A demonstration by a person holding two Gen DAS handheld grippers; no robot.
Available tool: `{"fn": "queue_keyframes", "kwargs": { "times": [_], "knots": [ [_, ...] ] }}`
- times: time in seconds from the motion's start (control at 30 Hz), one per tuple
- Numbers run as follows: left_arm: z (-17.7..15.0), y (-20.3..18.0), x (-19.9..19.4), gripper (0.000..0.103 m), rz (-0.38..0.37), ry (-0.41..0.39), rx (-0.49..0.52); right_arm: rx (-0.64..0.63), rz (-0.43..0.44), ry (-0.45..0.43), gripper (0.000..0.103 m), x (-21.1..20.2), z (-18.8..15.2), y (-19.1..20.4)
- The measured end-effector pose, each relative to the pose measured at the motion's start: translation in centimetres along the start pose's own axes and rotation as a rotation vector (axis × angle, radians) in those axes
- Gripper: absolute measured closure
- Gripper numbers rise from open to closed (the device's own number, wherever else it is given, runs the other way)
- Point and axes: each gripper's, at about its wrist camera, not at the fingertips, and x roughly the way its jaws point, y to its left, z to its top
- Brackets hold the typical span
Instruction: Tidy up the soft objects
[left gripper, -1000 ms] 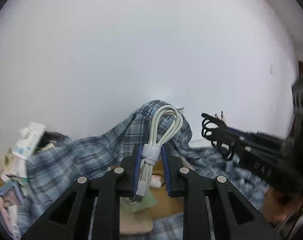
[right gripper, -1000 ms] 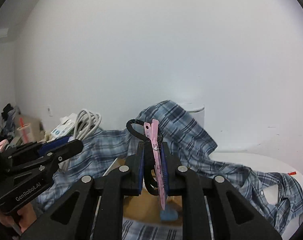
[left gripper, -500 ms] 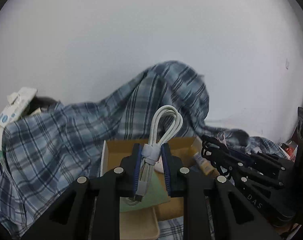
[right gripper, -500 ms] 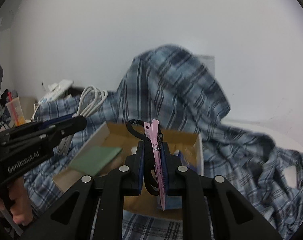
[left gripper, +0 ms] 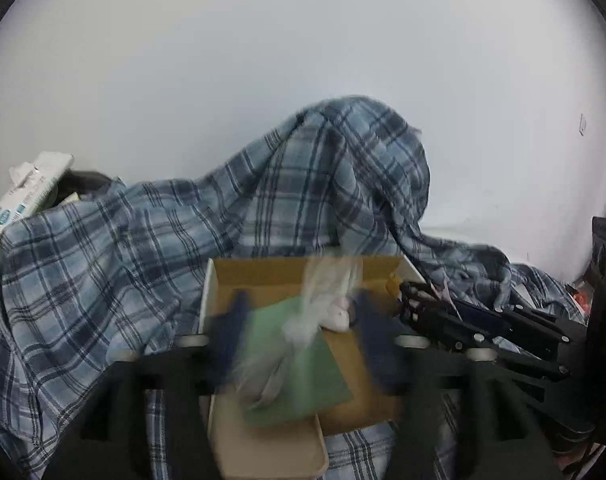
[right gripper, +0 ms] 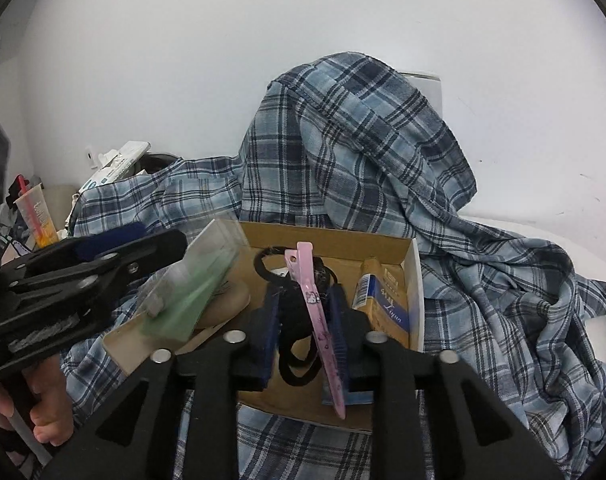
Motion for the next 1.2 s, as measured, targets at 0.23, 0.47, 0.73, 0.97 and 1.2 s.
{"fn": "queue_keyframes", "kwargs": {
  "times": [0.23, 0.47, 0.73, 0.97, 1.2],
  "knots": [
    [0.5, -0.6, -1.6, 0.034, 0.015, -0.073, 0.023, 0.033, -0.018, -0.058, 0.058, -1.2, 0.9, -0.8],
    [1.6, -1.5, -4.4, 0.034, 0.017, -0.150, 0.046, 0.038, -0.050, -0.125, 0.057, -4.1, 2.7, -0.9],
    [2.6, -2.9, -10.4, 0.022, -0.001, -0.280, 0.097, -0.002, -0.091, -0.269, 0.028, -10.5, 2.8, -0.4],
    [1.3, -3.9, -15.5, 0.000, 0.024, -0.450, 0.140, -0.010, -0.118, -0.417, 0.000, -15.3, 2.1, 0.6],
    [0.4, -4.1, -17.7, 0.000, 0.008, -0.477, 0.126, -0.043, -0.119, -0.460, 0.000, -17.1, 0.5, 1.6]
  ]
}}
